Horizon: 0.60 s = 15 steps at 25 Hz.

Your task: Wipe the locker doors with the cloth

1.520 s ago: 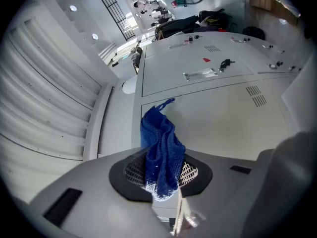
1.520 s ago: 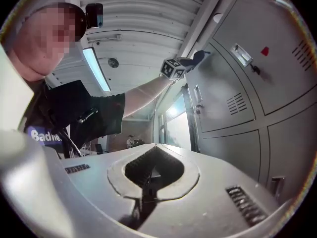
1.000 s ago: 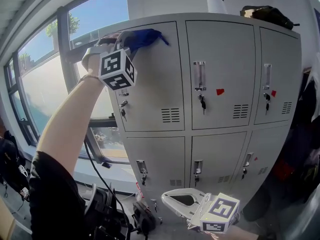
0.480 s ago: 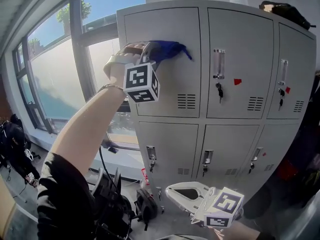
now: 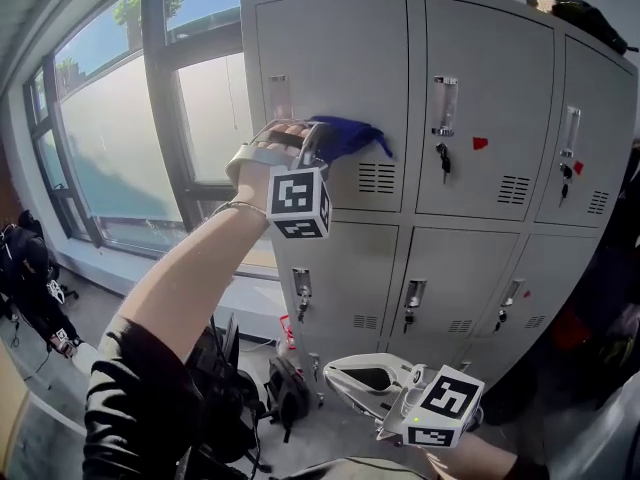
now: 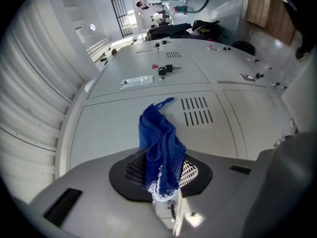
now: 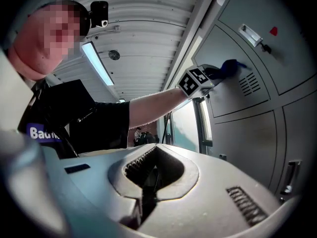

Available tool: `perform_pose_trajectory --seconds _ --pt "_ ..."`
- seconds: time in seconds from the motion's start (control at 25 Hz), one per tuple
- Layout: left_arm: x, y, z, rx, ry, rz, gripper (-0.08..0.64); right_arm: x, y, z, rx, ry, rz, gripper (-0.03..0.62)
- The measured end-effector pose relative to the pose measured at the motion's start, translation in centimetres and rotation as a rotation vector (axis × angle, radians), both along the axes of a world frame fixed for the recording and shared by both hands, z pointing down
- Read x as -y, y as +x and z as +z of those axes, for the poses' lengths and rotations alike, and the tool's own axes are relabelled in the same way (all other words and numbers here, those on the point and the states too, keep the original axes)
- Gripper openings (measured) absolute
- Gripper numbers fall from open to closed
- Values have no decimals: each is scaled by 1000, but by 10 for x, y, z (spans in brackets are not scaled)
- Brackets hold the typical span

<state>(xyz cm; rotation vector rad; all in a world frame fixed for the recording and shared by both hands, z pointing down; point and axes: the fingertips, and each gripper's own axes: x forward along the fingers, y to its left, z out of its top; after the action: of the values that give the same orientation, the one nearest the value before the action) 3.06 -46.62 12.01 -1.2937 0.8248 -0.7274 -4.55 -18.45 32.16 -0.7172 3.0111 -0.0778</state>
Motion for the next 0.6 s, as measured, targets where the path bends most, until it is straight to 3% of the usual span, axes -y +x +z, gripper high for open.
perform_pose_trajectory --seconds 0.6 --pt "-2 5 118 54 -135 23 92 -8 -8 12 -20 -36 -7 6"
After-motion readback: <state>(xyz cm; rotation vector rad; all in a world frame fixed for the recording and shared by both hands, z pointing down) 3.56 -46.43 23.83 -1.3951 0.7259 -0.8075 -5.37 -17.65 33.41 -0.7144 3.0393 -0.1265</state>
